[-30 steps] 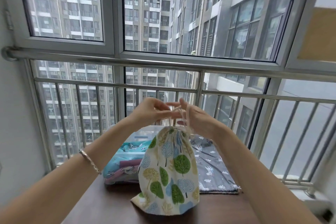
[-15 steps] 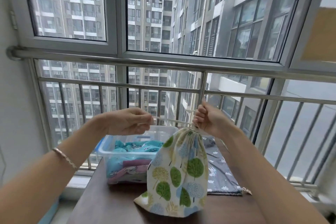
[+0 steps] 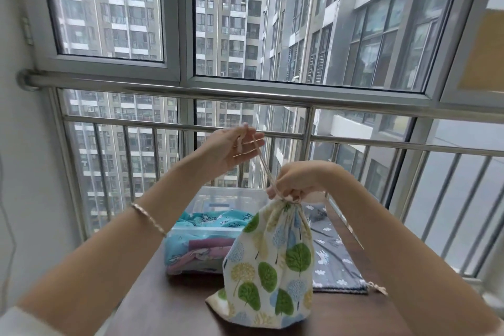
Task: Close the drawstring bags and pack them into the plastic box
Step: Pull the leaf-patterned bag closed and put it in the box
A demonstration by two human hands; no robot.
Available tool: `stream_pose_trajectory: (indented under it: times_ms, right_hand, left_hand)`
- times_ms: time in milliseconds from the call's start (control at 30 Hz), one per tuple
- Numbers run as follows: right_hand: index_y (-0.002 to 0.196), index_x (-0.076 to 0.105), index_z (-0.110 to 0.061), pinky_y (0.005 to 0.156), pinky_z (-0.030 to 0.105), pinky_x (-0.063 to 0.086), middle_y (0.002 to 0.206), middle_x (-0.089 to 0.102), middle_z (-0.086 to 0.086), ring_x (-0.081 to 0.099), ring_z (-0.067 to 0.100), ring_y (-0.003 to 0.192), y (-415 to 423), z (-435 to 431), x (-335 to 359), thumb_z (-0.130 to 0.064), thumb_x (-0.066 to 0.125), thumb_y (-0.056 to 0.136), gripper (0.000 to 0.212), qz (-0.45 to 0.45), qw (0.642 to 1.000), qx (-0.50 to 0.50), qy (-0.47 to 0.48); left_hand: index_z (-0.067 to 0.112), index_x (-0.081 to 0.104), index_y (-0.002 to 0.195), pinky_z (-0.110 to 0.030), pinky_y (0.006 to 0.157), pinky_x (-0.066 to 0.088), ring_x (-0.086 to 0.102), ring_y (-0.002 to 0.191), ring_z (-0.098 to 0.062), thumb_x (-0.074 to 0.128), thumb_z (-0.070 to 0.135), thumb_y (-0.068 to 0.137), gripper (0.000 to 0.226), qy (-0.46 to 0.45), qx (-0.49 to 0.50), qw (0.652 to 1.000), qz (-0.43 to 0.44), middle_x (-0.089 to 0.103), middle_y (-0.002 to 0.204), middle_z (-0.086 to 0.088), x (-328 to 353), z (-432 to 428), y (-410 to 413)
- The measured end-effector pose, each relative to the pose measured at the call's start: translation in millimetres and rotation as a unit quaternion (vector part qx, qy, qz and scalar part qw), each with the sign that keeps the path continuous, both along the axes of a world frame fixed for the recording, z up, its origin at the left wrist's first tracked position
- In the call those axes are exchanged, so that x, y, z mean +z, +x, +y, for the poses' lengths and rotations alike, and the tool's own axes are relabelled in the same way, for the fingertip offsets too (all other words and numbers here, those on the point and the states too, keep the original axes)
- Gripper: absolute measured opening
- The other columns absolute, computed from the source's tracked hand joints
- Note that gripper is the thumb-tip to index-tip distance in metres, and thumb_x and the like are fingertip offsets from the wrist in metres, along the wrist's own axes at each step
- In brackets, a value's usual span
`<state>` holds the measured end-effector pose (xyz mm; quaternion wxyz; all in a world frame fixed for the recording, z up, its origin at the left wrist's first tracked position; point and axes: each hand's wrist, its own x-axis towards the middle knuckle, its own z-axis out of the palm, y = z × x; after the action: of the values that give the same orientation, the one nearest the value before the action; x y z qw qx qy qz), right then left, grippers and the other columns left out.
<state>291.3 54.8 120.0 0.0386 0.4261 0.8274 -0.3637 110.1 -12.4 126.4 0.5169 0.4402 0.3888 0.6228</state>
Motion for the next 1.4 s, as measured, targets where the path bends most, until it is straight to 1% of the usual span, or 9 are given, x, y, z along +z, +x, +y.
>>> stream_pose_trajectory:
  times_ms: [67,200,333,567,700,833,1100,1267,1400]
  right_hand:
    - [0.101,0.062,0.003,0.055,0.015,0.045,0.077,0.052,0.005,0.045,0.009,0.059,-1.7,-4.6,5.8,-0.012,0.047,0.098,0.021,0.063,0.998,0.011,-0.028]
    - [0.105,0.065,0.001,0.066,0.022,0.036,0.063,0.044,-0.004,0.036,0.009,0.057,2.5,-7.7,-1.2,-0.024,0.049,0.1,0.03,0.201,0.976,0.059,-0.066]
    - [0.076,0.06,-0.004,0.068,0.025,0.037,0.059,0.048,-0.003,0.039,0.01,0.055,0.2,-8.8,-11.9,-0.018,0.051,0.099,0.028,0.291,0.954,0.0,-0.074]
    - [0.073,0.059,-0.01,0.065,0.028,0.035,0.057,0.043,-0.002,0.034,0.013,0.051,-3.3,-8.2,-33.3,-0.024,0.048,0.101,0.033,0.418,0.883,-0.075,-0.199]
    - [0.084,0.059,-0.004,0.058,0.025,0.037,0.056,0.05,-0.002,0.04,0.012,0.049,-4.8,-10.8,-39.2,-0.022,0.05,0.1,0.026,0.437,0.882,-0.088,-0.151]
    - [0.094,0.063,0.001,0.063,0.027,0.055,0.067,0.063,0.006,0.058,0.013,0.053,5.4,-7.6,-39.0,-0.015,0.054,0.098,0.019,0.446,0.883,-0.142,-0.03]
    - [0.091,0.072,0.003,0.063,0.026,0.055,0.07,0.064,0.01,0.058,0.013,0.053,7.1,-8.9,-40.2,-0.017,0.069,0.089,0.02,0.4,0.906,-0.135,0.033]
    - [0.109,0.056,0.0,0.068,0.028,0.054,0.086,0.063,0.011,0.064,0.018,0.07,14.9,-9.6,-28.8,-0.004,0.071,0.082,0.032,0.417,0.897,-0.1,-0.107]
    - [0.099,0.059,-0.008,0.066,0.025,0.056,0.097,0.064,0.011,0.064,0.021,0.079,16.7,-14.5,-33.6,0.005,0.072,0.075,0.03,0.363,0.923,-0.081,0.099]
  left_hand:
    - [0.002,0.06,0.108,-0.03,0.075,0.059,0.07,0.088,-0.021,0.044,0.02,0.1,0.025,-0.037,0.031,0.998,0.028,0.071,0.105,-0.013,6.0,13.0,8.3]
    - [0.001,0.055,0.117,-0.028,0.071,0.059,0.068,0.086,-0.022,0.039,0.029,0.102,0.035,-0.113,0.008,0.99,0.089,0.067,0.114,-0.017,5.1,26.0,14.0]
    - [0.0,0.047,0.122,-0.026,0.069,0.055,0.062,0.063,-0.021,0.021,0.067,0.091,0.078,-0.211,-0.085,0.955,0.192,0.065,0.073,-0.012,-14.8,20.3,26.1]
    - [0.008,0.053,0.112,-0.05,0.093,0.052,0.063,0.103,-0.03,0.025,0.092,0.065,0.1,-0.005,0.058,0.939,0.338,0.063,0.11,-0.017,-58.4,12.1,37.9]
    - [-0.001,0.065,0.096,-0.03,0.068,0.057,0.066,0.067,-0.017,0.036,0.074,0.075,0.083,0.027,0.013,0.939,0.342,0.068,0.081,-0.011,-61.2,6.0,39.0]
    - [0.006,0.065,0.088,-0.021,0.046,0.033,0.038,0.045,-0.008,0.058,0.061,0.079,0.056,-0.022,0.026,0.934,0.356,0.047,0.054,0.006,-60.1,0.4,25.0]
    - [0.011,0.077,0.092,-0.016,0.045,0.029,0.038,0.044,-0.003,0.073,0.032,0.082,0.023,-0.016,0.021,0.936,0.352,0.054,0.05,0.01,-61.1,-6.7,26.8]
    - [0.014,0.076,0.094,-0.023,0.051,0.042,0.054,0.055,-0.015,0.072,0.034,0.082,0.024,-0.069,0.011,0.966,0.249,0.068,0.083,-0.013,-63.5,-4.3,31.0]
    - [0.012,0.073,0.09,-0.019,0.041,0.033,0.044,0.043,-0.01,0.063,0.028,0.089,0.019,-0.089,0.001,0.97,0.227,0.062,0.071,-0.009,-64.6,-2.7,35.7]
